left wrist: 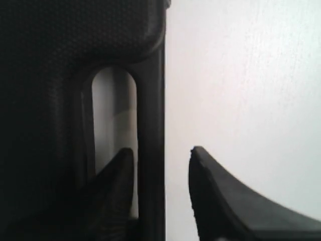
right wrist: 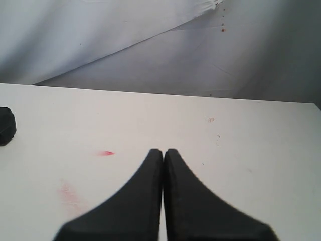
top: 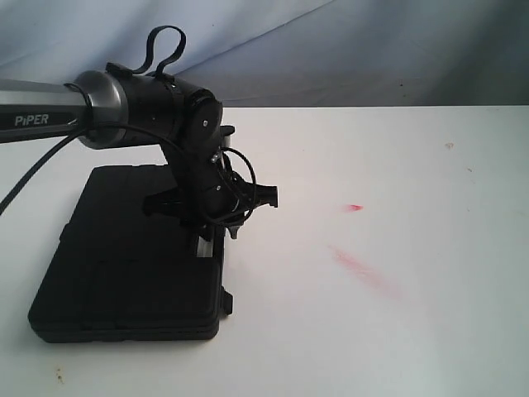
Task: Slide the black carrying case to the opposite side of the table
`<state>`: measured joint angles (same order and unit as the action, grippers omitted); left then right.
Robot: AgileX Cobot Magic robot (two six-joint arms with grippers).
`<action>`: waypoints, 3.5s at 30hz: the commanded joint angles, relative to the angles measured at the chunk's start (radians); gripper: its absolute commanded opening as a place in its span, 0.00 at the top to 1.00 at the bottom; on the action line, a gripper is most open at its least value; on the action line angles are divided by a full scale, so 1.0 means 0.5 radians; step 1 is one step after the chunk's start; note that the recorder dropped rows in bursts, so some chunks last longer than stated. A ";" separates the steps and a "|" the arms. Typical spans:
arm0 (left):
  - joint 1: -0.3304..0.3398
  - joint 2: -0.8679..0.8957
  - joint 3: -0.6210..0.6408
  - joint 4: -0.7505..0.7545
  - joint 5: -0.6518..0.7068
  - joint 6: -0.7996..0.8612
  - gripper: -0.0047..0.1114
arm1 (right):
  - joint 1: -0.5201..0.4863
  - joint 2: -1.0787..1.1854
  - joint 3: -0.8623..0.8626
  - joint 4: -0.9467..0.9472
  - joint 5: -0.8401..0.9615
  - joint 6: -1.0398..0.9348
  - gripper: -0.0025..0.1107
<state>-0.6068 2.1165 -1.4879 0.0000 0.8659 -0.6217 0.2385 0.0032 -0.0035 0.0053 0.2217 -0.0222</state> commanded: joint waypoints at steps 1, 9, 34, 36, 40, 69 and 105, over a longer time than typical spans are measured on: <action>-0.004 0.009 -0.014 0.000 -0.065 -0.057 0.70 | -0.015 -0.006 0.007 0.014 0.000 0.001 0.98; -0.004 0.099 -0.014 0.000 -0.070 -0.061 0.70 | -0.015 -0.006 0.007 0.014 0.000 0.001 0.98; -0.117 0.144 -0.101 -0.095 -0.208 -0.166 0.96 | -0.015 -0.006 0.007 0.014 0.000 0.001 0.98; -0.152 0.200 -0.228 -0.095 -0.108 -0.166 0.96 | -0.015 -0.006 0.007 0.014 0.000 0.001 0.98; -0.230 0.328 -0.485 -0.095 0.043 -0.166 0.96 | -0.015 -0.006 0.007 0.014 0.000 0.001 0.98; -0.285 0.515 -0.829 -0.133 0.149 -0.226 0.82 | -0.015 -0.006 0.007 0.014 0.000 0.001 0.98; -0.285 -0.288 -0.665 0.464 0.197 0.593 0.73 | -0.015 -0.006 0.007 0.014 0.000 0.001 0.98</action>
<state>-0.7464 2.0330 -1.8614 0.2080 0.9930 -0.3910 0.2385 0.0032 -0.0035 0.0053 0.2217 -0.0222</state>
